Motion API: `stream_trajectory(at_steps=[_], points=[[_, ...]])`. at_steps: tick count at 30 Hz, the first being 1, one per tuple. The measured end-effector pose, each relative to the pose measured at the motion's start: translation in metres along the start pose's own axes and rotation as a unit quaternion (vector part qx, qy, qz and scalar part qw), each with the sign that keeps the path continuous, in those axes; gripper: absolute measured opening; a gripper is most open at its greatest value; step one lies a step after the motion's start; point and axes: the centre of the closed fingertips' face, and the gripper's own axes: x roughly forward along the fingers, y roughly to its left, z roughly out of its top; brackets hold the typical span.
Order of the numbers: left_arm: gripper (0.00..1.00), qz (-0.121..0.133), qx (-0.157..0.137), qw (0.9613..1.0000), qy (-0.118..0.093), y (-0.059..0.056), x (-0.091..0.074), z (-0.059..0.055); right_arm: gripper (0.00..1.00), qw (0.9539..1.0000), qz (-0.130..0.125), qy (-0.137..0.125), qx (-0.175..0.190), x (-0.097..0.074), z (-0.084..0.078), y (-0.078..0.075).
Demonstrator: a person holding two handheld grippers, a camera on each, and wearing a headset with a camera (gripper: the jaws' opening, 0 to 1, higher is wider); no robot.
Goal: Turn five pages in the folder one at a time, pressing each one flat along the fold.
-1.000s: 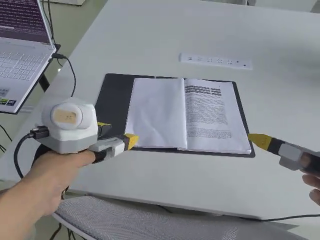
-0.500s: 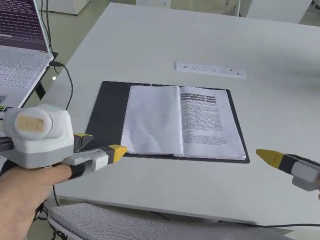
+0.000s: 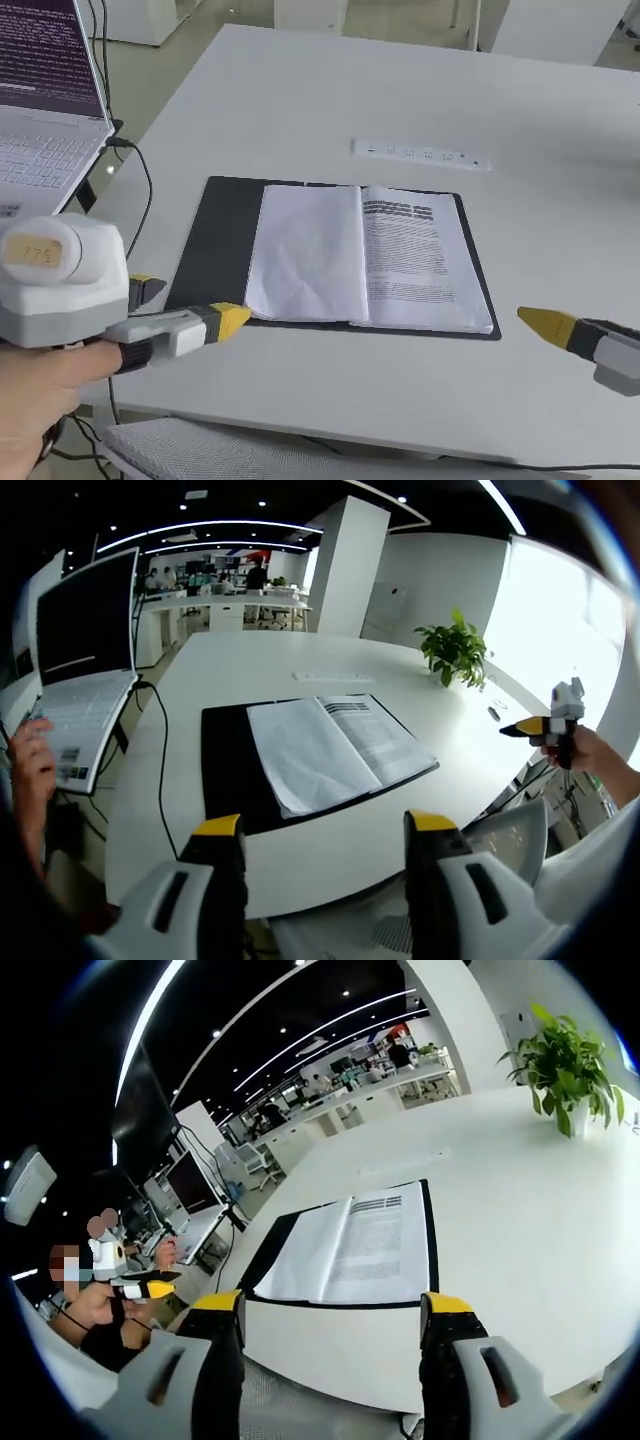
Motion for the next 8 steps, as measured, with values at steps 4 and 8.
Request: stream_trajectory(at_steps=[4,8], points=[[0.63,-0.001,0.002,1.0,0.006,-0.0018,0.0001,-0.0043,0.7,1.0,-0.001,0.004,0.001,-0.0014,-0.0035,-0.001],[0.63,-0.002,0.001,1.0,0.008,-0.003,-0.0001,-0.0033,0.7,1.0,0.001,0.005,0.002,-0.0012,-0.004,0.0001]])
